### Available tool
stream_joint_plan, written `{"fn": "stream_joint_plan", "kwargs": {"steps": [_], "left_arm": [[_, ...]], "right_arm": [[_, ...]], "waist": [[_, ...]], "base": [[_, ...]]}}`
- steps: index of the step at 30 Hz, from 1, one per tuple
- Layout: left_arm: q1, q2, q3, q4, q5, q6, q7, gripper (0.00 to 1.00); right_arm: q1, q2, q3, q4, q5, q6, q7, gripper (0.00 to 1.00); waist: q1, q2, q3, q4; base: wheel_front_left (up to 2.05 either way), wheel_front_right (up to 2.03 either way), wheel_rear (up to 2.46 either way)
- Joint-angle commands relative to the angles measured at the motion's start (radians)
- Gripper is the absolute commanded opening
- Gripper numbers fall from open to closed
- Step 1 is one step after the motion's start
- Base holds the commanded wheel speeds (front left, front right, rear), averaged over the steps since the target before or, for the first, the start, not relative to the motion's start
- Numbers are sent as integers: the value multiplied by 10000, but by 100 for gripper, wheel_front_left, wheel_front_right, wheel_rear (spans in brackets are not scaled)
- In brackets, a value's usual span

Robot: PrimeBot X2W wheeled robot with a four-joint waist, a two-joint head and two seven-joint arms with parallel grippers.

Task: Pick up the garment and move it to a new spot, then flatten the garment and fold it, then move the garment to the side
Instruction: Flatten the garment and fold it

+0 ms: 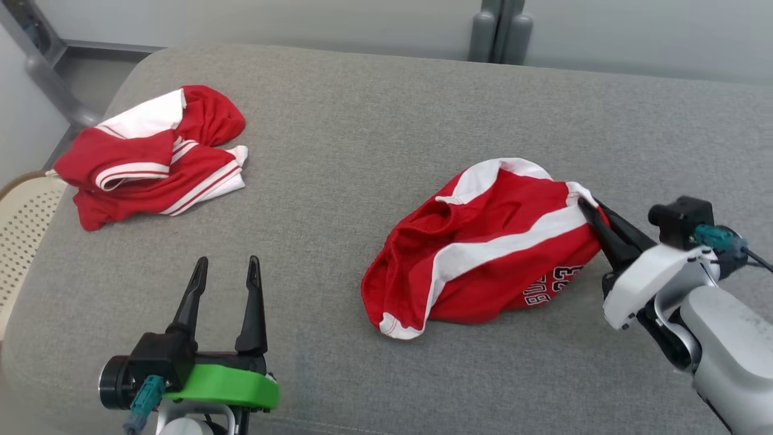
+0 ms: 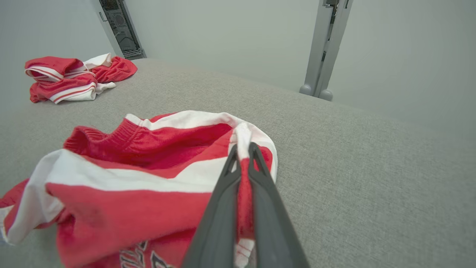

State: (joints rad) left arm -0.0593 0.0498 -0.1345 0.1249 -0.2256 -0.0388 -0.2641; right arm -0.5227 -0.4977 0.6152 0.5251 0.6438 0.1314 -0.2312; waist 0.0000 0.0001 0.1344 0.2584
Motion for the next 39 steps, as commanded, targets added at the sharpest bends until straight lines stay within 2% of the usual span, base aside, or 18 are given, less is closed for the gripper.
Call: {"fn": "stream_joint_plan", "kwargs": {"steps": [1,7,13,14,15,16,17,27,39], "left_arm": [[93,15,24,-35,130,-36,-5,100],[83,15,74,-15,211,-88,-5,100],[101,17,197,0,236,-150,-5,100],[102,17,213,-3,240,-160,-5,100],[101,17,207,5,251,-160,-5,100],[101,17,218,9,269,-165,-5,100],[103,17,219,14,280,-172,-5,100],[90,17,339,99,394,-278,-5,100],[335,17,671,38,622,-410,-5,100]], "right_arm": [[470,-45,-295,-286,-166,-14,-130,0],[2769,240,-1913,-1825,-711,-14,-282,0],[4746,1149,-3539,-2606,-1036,-14,-125,0],[4942,1354,-3686,-2714,-1011,-11,-100,14],[5068,1425,-3826,-2770,-1083,-11,-86,35],[5164,1509,-4006,-2848,-1218,-14,-88,96],[5229,1617,-4158,-2903,-1265,-14,-94,100],[5072,2361,-5591,-3958,-2404,-12,-268,100],[5264,2943,-6349,-5199,-3381,-12,-345,100]], "waist": [[0,-1,-180,-481],[0,-1,-229,-971],[0,-1,-241,-1310],[0,-1,-238,-1368],[0,-1,-226,-1399],[0,-1,-226,-1451],[0,-1,-226,-1478],[0,-1,-415,-1600],[0,-1,-724,-1725]], "base": [[0,0,0],[0,0,0],[0,0,0],[0,0,0],[0,0,0],[0,0,0],[0,0,0],[0,0,0],[0,0,0]]}}
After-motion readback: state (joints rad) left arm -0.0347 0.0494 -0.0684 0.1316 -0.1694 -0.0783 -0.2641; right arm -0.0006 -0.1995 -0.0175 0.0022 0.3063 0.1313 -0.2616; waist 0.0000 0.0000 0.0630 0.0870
